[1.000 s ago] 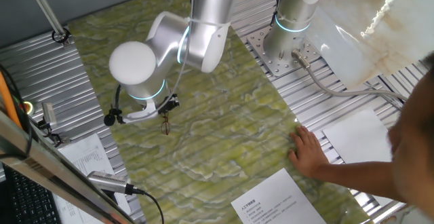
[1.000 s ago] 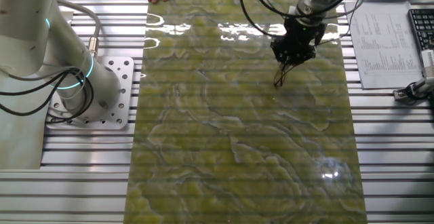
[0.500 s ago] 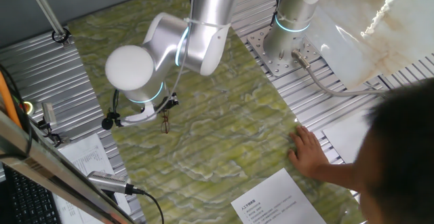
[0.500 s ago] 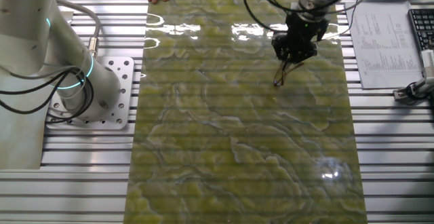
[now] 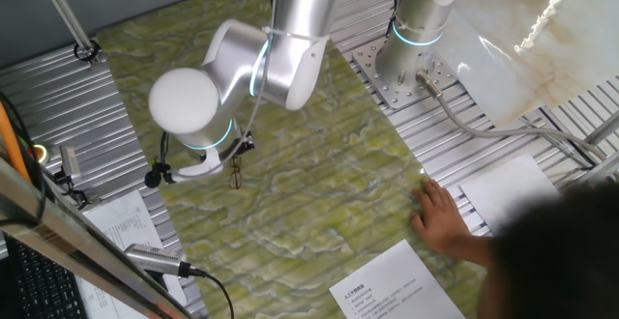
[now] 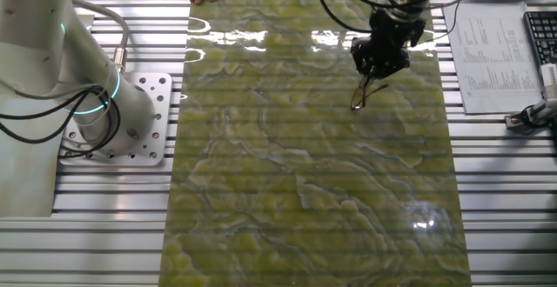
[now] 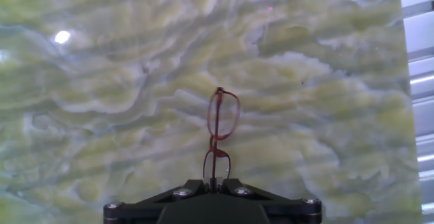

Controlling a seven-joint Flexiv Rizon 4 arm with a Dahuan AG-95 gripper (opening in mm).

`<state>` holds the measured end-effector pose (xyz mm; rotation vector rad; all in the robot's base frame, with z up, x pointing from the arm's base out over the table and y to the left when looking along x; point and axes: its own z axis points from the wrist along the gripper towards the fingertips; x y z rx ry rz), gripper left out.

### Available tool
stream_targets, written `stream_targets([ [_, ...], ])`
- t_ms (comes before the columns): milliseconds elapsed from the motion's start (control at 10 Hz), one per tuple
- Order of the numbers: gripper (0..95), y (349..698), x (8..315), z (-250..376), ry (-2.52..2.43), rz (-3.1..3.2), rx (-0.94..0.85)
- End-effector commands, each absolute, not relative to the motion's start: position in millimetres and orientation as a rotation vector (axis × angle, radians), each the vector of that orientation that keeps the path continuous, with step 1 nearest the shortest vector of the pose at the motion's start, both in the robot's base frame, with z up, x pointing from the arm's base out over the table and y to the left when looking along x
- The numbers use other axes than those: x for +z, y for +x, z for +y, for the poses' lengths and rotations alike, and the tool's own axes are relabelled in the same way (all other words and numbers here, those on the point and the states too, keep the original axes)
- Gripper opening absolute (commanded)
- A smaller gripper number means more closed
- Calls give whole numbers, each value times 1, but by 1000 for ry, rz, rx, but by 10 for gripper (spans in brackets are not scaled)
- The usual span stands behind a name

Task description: Unfold the leg of the glasses (with one hand)

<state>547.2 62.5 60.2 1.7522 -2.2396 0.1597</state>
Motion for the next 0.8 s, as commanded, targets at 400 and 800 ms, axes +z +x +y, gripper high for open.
stream_targets([
  [400, 0, 548, 68, 61, 1739, -2212, 171],
  [800, 0, 548, 75, 62, 1728, -2207, 165],
])
